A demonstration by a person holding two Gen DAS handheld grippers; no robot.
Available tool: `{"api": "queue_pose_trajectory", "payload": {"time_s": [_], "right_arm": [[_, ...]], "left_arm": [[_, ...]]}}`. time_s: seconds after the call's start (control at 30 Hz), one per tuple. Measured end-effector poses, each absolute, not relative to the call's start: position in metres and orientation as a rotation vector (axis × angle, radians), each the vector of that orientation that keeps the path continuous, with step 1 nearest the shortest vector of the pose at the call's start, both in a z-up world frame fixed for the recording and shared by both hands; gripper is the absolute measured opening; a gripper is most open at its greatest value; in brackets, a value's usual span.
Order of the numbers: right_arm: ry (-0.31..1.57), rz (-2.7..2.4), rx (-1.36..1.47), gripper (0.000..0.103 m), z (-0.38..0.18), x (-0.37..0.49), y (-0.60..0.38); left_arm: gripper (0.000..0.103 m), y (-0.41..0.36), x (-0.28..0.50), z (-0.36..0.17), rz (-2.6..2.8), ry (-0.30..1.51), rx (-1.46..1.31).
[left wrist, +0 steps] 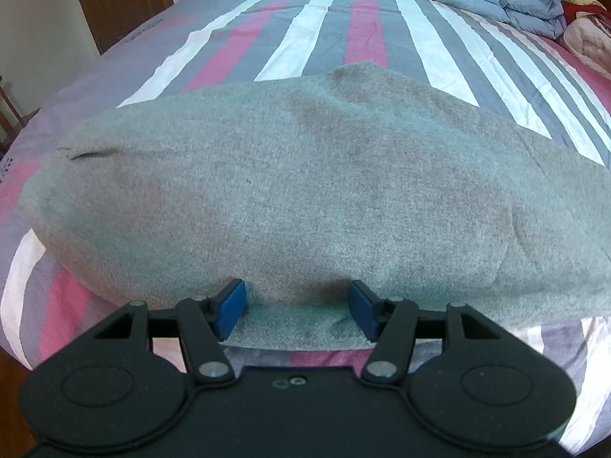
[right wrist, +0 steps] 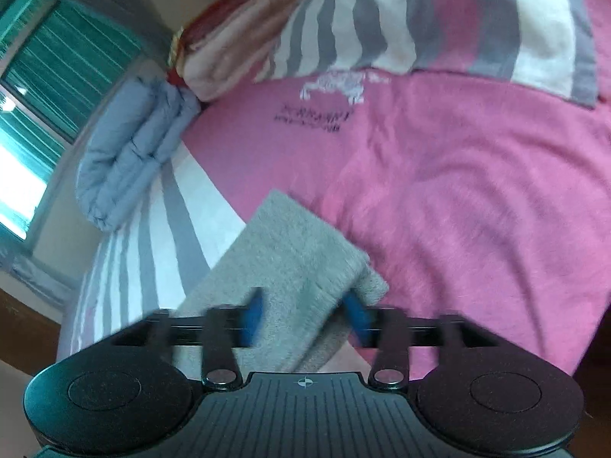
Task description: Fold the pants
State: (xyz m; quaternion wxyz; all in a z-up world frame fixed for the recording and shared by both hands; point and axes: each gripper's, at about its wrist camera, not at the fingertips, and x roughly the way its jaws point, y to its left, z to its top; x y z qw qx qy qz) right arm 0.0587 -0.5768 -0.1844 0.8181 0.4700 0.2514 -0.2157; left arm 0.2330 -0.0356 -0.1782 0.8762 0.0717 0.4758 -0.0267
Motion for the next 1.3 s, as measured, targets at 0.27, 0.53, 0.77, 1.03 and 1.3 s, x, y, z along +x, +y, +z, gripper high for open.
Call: {"api": "queue_pose_trajectory", "payload": {"time_s": [0.27, 0.53, 0.77, 1.03, 1.3], "right_arm": [[0.548, -0.464, 1.091, 0.06, -0.201, 0.045, -0.575], [0.527, -0.422, 1.156, 0.06, -0.207, 0.06, -0.569], [0.574, -0.416, 1.067, 0.061, -0.197, 0.063, -0.558], [0.54, -0.334, 1.15, 0.103, -0.203, 0.071, -0.556], [0.615, -0.303, 1.056, 0.103, -0.198, 0.081, -0.555]], "left_arm": [[0.056, -0.038, 0.233, -0.173, -0.038, 0.991, 0.146], [0.07, -0.043, 0.231, -0.174, -0.04, 0.986, 0.146], [0.07, -0.049, 0.227, -0.169, -0.033, 0.963, 0.159], [0.07, -0.091, 0.209, -0.145, -0.193, 0.956, 0.12], [0.07, -0.138, 0.203, -0.15, -0.259, 0.98, 0.138]]}}
